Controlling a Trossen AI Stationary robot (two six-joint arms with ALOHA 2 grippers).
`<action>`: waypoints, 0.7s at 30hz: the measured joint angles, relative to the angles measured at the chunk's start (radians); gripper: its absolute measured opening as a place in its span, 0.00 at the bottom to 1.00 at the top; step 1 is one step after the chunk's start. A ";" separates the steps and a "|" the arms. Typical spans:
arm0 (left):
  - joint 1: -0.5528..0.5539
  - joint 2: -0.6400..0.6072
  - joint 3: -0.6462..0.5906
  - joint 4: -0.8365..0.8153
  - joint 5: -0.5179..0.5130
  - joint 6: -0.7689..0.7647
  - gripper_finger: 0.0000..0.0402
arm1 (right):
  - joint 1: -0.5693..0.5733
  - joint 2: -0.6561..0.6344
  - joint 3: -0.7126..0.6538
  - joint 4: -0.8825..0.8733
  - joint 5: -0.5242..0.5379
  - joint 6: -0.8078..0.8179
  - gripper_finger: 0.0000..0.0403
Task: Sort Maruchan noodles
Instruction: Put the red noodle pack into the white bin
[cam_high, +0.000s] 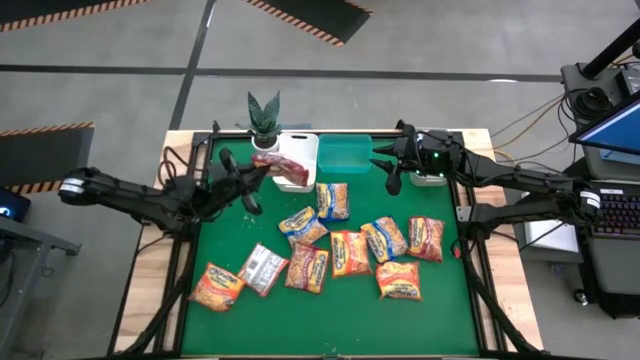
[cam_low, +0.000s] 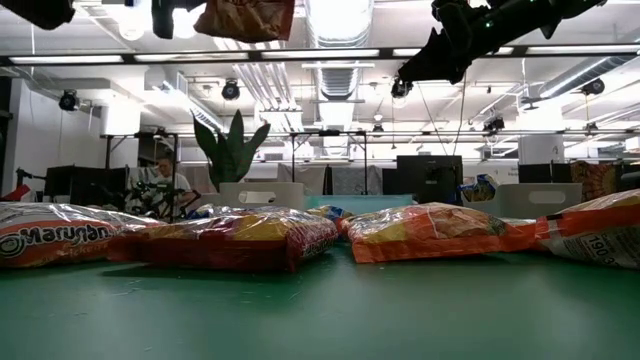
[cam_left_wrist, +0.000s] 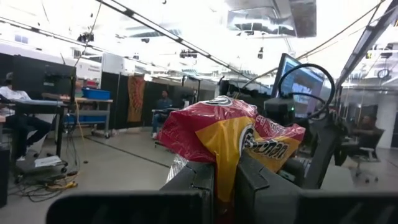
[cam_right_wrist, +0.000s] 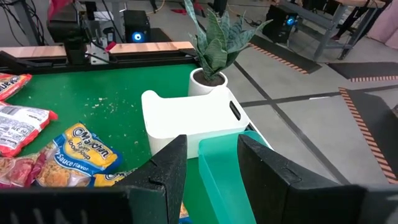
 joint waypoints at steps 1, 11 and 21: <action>0.000 -0.003 -0.012 0.013 0.000 -0.001 0.01 | 0.000 0.000 0.000 0.000 0.000 -0.004 0.33; 0.000 -0.037 -0.101 0.023 0.050 0.003 0.01 | 0.000 0.000 0.000 0.000 0.000 -0.005 0.33; 0.000 -0.157 -0.133 -0.551 0.113 -0.206 0.01 | 0.000 0.000 0.000 0.000 0.000 -0.005 0.33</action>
